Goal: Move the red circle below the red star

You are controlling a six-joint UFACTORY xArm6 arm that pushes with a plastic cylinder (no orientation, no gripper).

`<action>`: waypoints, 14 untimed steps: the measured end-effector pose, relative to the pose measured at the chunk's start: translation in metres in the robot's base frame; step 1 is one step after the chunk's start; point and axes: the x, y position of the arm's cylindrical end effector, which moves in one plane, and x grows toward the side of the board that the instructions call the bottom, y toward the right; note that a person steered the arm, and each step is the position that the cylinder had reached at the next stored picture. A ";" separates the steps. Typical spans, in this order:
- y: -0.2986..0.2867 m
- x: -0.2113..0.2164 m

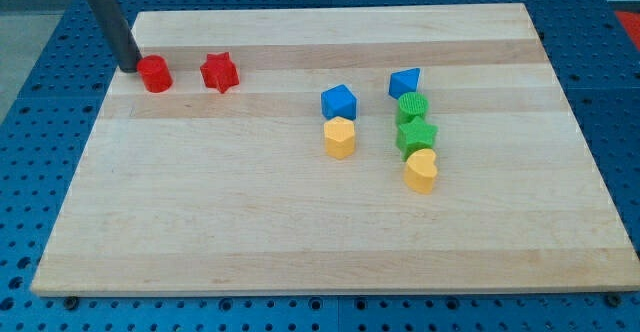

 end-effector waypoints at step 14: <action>0.090 0.061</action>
